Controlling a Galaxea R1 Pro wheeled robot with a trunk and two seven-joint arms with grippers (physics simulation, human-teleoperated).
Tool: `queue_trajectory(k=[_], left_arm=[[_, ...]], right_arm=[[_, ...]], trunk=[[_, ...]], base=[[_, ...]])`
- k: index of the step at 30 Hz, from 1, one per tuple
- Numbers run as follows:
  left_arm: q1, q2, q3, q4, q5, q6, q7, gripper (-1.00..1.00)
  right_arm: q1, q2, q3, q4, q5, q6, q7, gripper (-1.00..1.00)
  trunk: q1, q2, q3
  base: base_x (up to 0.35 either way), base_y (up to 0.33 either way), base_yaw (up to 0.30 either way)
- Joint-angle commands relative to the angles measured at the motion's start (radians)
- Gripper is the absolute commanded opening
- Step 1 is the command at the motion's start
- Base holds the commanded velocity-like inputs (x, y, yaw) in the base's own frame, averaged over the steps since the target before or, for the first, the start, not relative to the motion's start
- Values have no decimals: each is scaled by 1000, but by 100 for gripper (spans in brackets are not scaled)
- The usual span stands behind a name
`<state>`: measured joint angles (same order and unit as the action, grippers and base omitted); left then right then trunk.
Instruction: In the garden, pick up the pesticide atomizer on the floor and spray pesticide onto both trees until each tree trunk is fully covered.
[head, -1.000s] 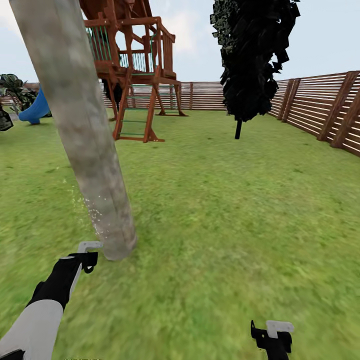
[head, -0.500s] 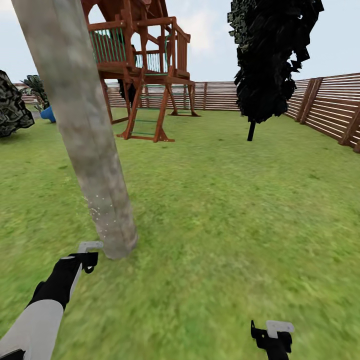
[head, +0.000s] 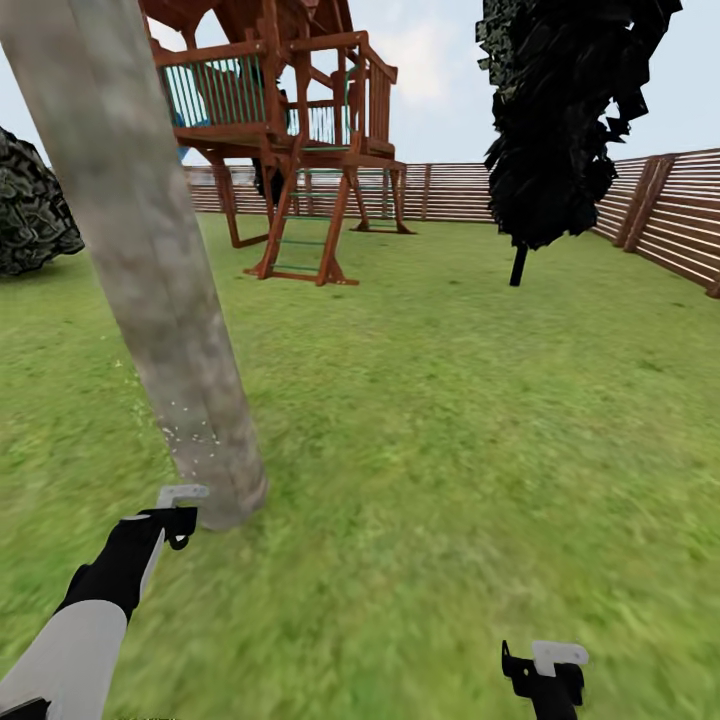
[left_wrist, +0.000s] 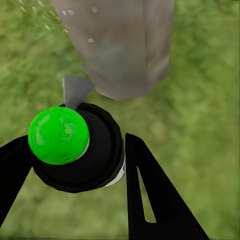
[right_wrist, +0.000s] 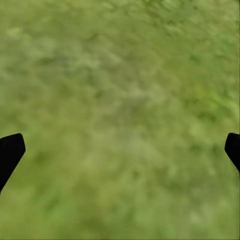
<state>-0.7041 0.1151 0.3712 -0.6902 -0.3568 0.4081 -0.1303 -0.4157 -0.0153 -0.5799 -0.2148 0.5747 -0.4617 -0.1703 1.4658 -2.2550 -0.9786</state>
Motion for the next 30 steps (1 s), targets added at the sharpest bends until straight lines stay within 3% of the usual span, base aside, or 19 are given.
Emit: queue_trajectory(k=[1, 14, 20, 22, 25, 28, 30], left_arm=[[0, 0, 0, 0, 0, 0, 0, -100], [0, 8, -9, 1, -12, 11, -2, -100], [0, 0, -3, 1, -7, 12, 2, -100], [0, 1, 0, 32, -6, 11, 3, -100], [0, 4, 6, 150, -4, 2, 2, -100], [-5, 0, 3, 160, -4, 0, 4, -100], [-13, -3, 0, 146, -4, 1, 71, -100]], right_arm=[[0, 0, 0, 0, 0, 0, 0, 100], [0, 0, 0, 0, 0, 0, 0, 100], [0, 0, -1, 0, 0, 0, -1, 100], [0, 0, -1, 0, 0, 0, -1, 100], [0, -1, -1, -1, -1, -1, -2, 100], [0, -2, -1, -1, 0, -1, -1, 100], [0, -3, -2, -2, 0, 0, 0, 100]], trunk=[[0, 0, 0], [0, 0, 0], [0, 0, 0], [0, 0, 0], [0, 0, 0], [0, 0, 0], [0, 0, 0]], base=[[138, -249, 276], [123, -252, 95], [2, -28, 273], [0, 0, 278], [0, 0, 118], [32, -17, 8], [166, -170, 1]])
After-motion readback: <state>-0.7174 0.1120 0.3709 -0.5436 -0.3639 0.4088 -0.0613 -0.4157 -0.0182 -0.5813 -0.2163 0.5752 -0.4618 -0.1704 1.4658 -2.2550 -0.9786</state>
